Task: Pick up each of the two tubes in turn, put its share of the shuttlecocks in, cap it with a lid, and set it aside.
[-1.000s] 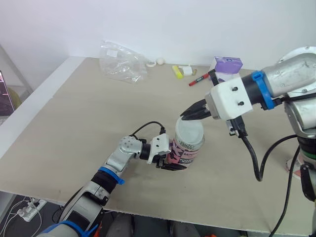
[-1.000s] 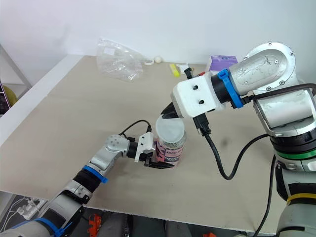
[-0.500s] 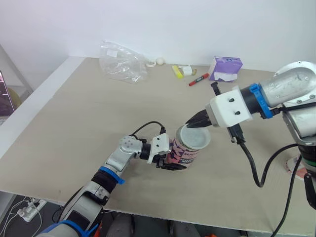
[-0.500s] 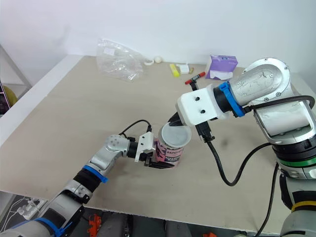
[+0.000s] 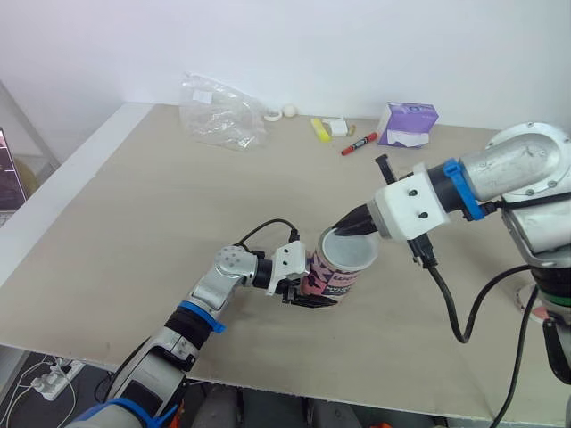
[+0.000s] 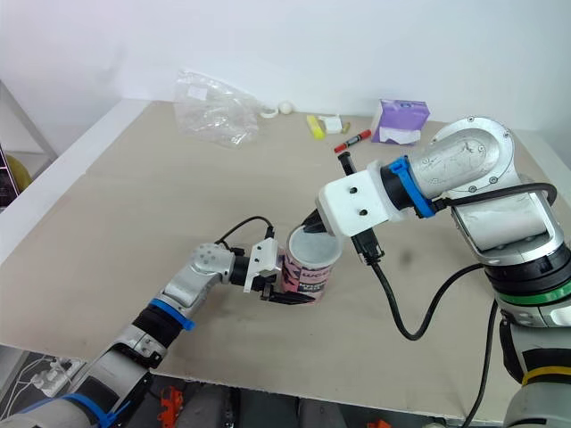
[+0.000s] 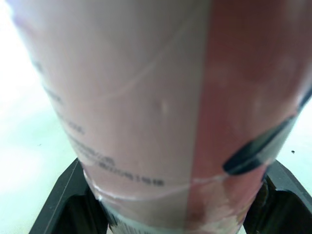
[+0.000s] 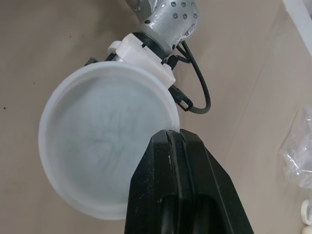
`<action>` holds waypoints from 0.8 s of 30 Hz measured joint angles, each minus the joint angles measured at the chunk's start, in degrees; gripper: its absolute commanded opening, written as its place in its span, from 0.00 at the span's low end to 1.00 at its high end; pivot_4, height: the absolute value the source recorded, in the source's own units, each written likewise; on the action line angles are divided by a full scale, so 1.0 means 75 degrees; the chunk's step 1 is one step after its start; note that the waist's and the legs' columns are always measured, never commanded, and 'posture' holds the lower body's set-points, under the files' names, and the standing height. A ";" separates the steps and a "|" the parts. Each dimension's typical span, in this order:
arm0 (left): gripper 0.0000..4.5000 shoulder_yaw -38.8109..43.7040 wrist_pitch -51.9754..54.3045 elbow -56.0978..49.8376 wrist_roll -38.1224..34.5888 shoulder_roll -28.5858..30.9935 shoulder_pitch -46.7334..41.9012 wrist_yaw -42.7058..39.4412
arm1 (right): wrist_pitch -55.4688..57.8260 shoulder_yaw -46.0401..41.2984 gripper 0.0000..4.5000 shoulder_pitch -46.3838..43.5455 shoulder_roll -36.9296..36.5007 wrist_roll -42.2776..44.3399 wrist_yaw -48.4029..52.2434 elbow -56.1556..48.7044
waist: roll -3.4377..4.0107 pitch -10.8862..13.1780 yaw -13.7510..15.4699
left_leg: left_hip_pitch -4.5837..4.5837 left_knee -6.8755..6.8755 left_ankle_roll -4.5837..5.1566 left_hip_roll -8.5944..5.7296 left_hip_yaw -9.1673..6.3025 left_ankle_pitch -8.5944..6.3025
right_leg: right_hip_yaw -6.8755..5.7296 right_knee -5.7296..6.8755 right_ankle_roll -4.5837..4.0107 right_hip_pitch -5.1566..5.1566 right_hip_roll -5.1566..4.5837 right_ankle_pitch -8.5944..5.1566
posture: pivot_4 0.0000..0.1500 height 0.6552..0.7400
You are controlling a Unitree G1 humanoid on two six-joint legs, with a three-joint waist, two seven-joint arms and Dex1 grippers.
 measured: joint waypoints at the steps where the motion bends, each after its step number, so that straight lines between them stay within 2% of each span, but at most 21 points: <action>1: 0.63 -0.0002 0.0003 -0.0009 0.0001 0.0001 0.0002 0.0004 | -0.0029 0.0000 0.00 0.0002 0.0000 -0.0005 -0.0001 0.0004 | 0.0000 0.0000 0.0000 | 0.0000 0.0000 0.0000 0.0000 -0.0001 0.0000 | 0.0000 0.0000 0.0000 0.0000 0.0000 0.0000 | 1.00 1.00; 24: 0.63 0.0012 0.0022 -0.0019 -0.0002 0.0007 0.0013 0.0035 | -0.0661 0.0000 0.00 0.0011 0.0364 -0.0273 -0.0096 0.0472 | 0.0000 0.0000 -0.0005 | 0.0000 0.0000 0.0000 0.0001 -0.0002 0.0000 | -0.0001 0.0000 -0.0001 -0.0001 0.0001 0.0001 | 1.00 1.00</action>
